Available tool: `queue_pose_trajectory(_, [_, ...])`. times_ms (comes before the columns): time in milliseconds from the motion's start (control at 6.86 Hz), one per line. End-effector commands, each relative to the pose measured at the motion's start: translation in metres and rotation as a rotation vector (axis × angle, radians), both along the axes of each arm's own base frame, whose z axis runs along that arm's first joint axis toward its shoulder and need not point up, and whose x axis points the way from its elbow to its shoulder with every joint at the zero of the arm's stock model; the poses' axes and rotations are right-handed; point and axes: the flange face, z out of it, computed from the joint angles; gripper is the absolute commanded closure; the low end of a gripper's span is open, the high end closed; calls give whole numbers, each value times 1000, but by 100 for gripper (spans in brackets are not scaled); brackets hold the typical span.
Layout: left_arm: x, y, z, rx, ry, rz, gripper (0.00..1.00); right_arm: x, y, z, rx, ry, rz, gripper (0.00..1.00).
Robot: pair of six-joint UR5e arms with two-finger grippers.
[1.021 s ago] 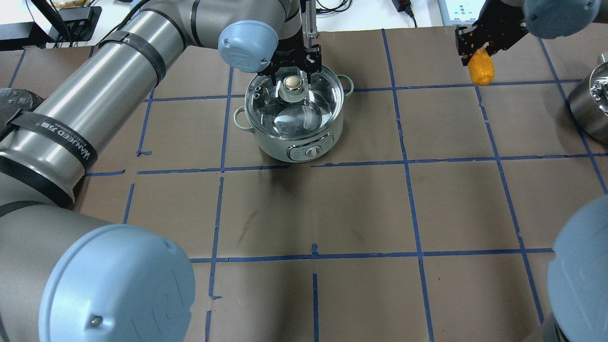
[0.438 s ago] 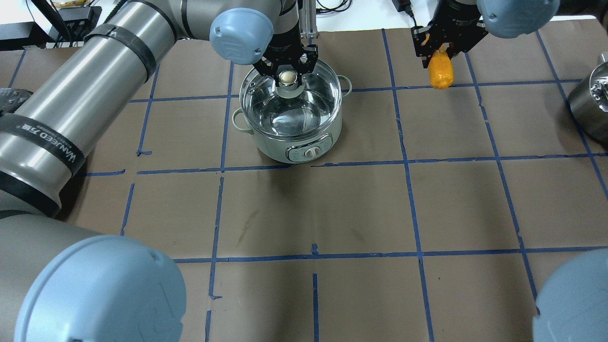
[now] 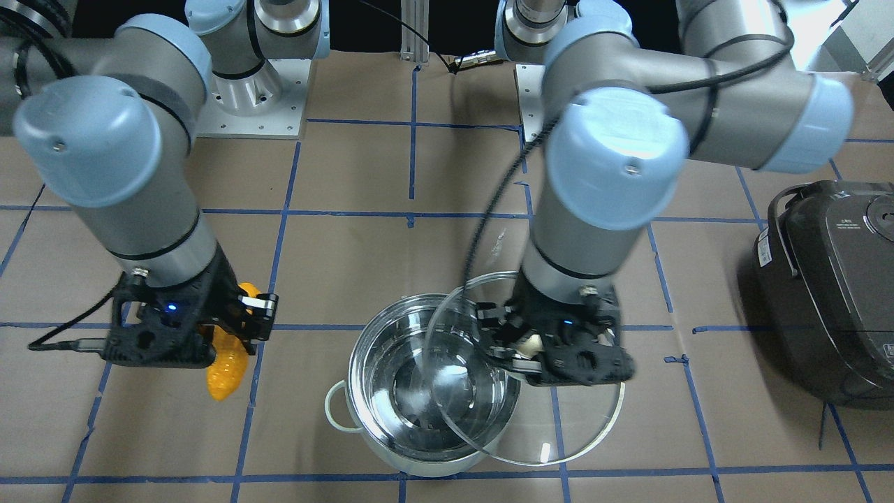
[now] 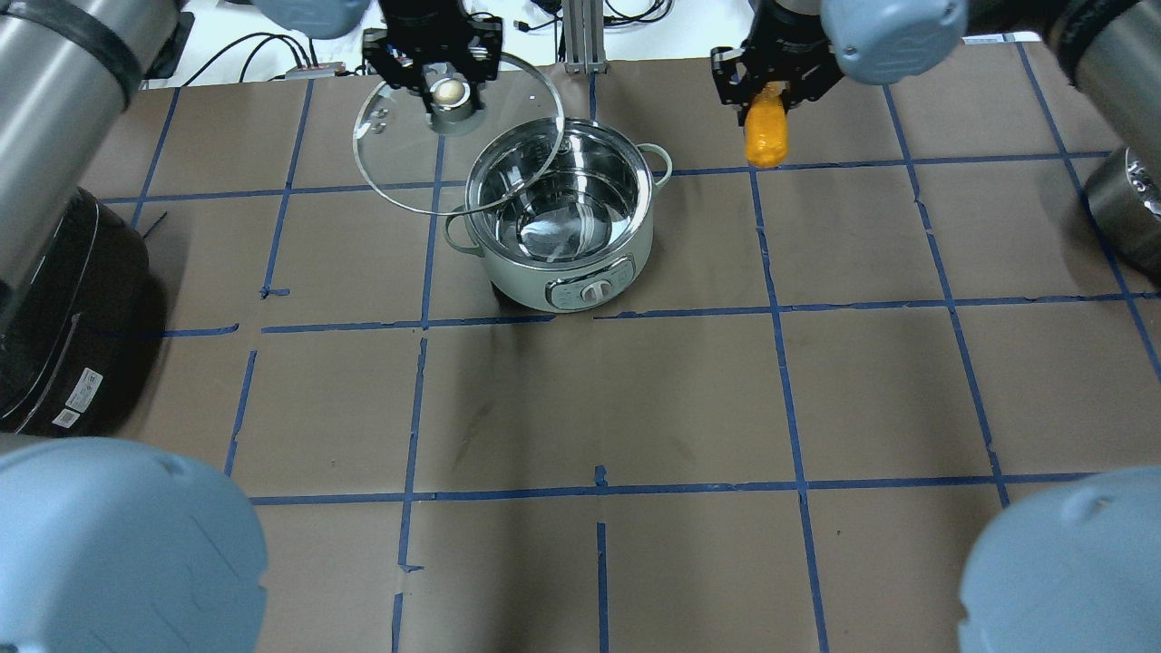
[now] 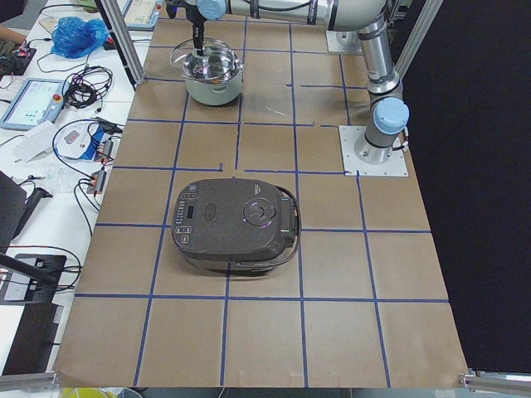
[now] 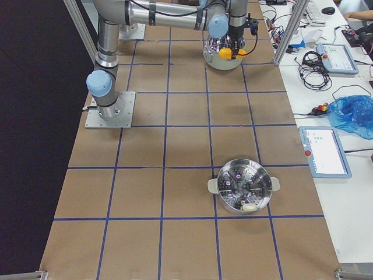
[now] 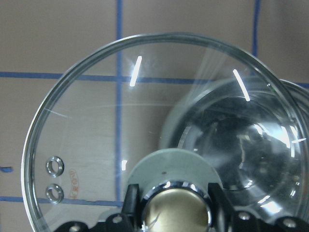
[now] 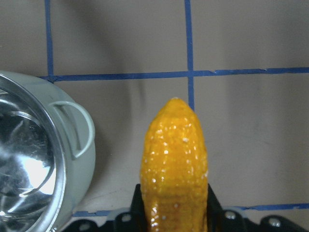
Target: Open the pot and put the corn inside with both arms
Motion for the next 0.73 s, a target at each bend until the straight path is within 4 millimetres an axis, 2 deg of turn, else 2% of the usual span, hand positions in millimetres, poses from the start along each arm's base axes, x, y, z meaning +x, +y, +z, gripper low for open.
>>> queue_pose_trajectory(0, [158, -17, -13, 31, -7, 18, 95, 161, -25, -56, -28, 23, -13, 91])
queue_pose_trajectory(146, [175, -28, -38, 17, -3, -11, 98, 210, -28, -83, -24, 16, 3, 91])
queue_pose_trajectory(292, [182, -34, -80, 25, -6, -8, 98, 217, -23, -103, 8, 21, -2, 91])
queue_pose_trajectory(438, [182, -35, -134, 38, 0, -19, 98, 213, -15, -126, 51, 40, 6, 91])
queue_pose_trajectory(583, [178, -21, -173, 78, 10, -25, 98, 212, -11, -144, 70, 49, 11, 90])
